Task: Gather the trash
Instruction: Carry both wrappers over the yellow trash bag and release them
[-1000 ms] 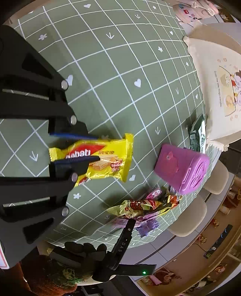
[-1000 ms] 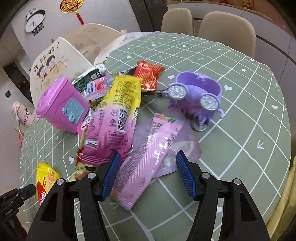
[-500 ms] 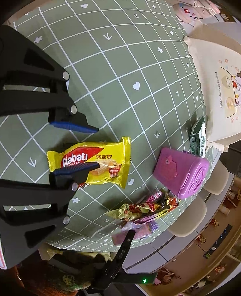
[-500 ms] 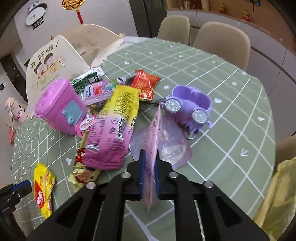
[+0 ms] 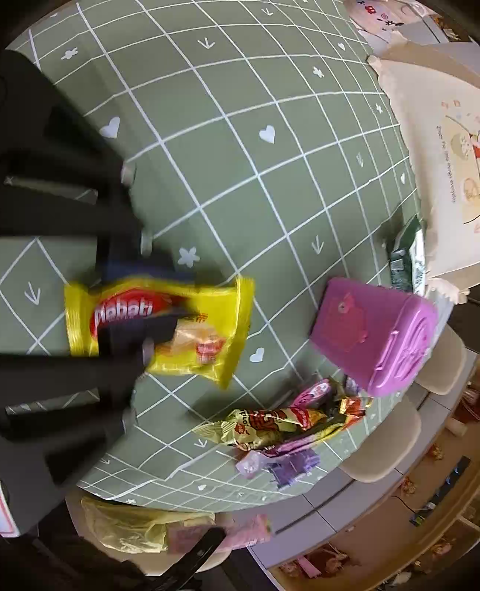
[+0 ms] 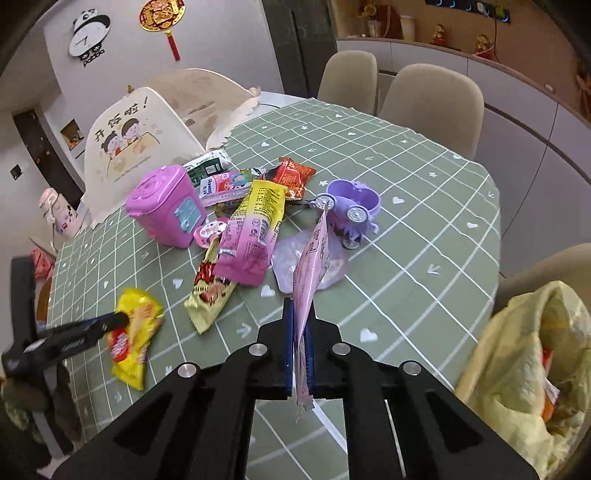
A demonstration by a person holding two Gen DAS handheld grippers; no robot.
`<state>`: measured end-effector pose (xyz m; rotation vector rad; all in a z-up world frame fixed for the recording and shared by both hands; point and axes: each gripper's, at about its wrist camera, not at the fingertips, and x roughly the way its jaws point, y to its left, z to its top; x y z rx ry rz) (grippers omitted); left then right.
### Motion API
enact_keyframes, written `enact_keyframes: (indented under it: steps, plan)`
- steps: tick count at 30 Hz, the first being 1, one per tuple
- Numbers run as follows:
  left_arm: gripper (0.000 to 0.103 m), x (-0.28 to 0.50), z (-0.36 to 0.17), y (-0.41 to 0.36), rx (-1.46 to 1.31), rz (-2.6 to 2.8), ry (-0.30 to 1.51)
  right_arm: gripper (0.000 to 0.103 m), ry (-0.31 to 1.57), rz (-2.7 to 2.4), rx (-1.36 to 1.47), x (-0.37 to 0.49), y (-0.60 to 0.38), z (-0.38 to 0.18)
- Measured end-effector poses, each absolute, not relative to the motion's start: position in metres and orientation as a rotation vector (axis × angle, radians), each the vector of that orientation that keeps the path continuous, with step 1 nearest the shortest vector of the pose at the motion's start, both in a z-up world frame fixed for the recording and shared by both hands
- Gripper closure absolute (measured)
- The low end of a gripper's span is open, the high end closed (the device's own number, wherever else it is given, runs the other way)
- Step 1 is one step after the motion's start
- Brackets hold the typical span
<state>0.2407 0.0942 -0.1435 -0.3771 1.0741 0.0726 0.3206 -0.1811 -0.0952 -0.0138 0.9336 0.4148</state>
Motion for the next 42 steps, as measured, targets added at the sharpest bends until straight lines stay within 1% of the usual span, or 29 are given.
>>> enact_keyframes:
  steps: [1, 5, 10, 15, 20, 23, 27, 35, 38, 39, 41, 42]
  plan:
    - [0.098, 0.242, -0.142, 0.092, -0.378, 0.066, 1.075, 0.096, 0.932, 0.418, -0.025, 0.317, -0.184, -0.094]
    - [0.1, 0.247, -0.116, 0.076, -0.345, 0.039, 1.018, 0.096, 0.899, 0.456, -0.05, 0.31, -0.194, -0.08]
    - [0.1, 0.261, -0.063, 0.041, -0.302, -0.022, 0.908, 0.096, 0.832, 0.467, -0.009, 0.314, -0.223, -0.051]
    - [0.1, 0.284, -0.017, -0.011, -0.248, -0.132, 0.82, 0.096, 0.767, 0.427, 0.008, 0.317, -0.269, -0.025]
    - [0.1, 0.309, 0.005, -0.071, -0.218, -0.265, 0.777, 0.096, 0.745, 0.346, 0.042, 0.32, -0.327, -0.017]
    - [0.1, 0.322, 0.008, -0.112, -0.204, -0.342, 0.777, 0.096, 0.735, 0.287, 0.053, 0.317, -0.364, -0.016]
    - [0.1, 0.338, -0.002, -0.164, -0.215, -0.466, 0.823, 0.096, 0.737, 0.195, 0.076, 0.312, -0.413, -0.021]
    - [0.1, 0.354, -0.046, -0.275, -0.172, -0.702, 0.963, 0.096, 0.764, 0.018, 0.138, 0.293, -0.493, -0.04]
    - [0.1, 0.35, -0.063, -0.303, -0.14, -0.74, 1.009, 0.096, 0.775, -0.015, 0.153, 0.286, -0.509, -0.046]
    - [0.097, 0.348, -0.07, -0.312, -0.119, -0.744, 1.019, 0.096, 0.78, -0.019, 0.156, 0.284, -0.51, -0.047]
    - [0.082, 0.345, -0.077, -0.32, -0.098, -0.752, 1.028, 0.096, 0.793, -0.016, 0.161, 0.281, -0.513, -0.053]
    - [0.064, 0.345, -0.081, -0.321, -0.096, -0.755, 1.036, 0.096, 0.799, -0.011, 0.164, 0.281, -0.513, -0.056]
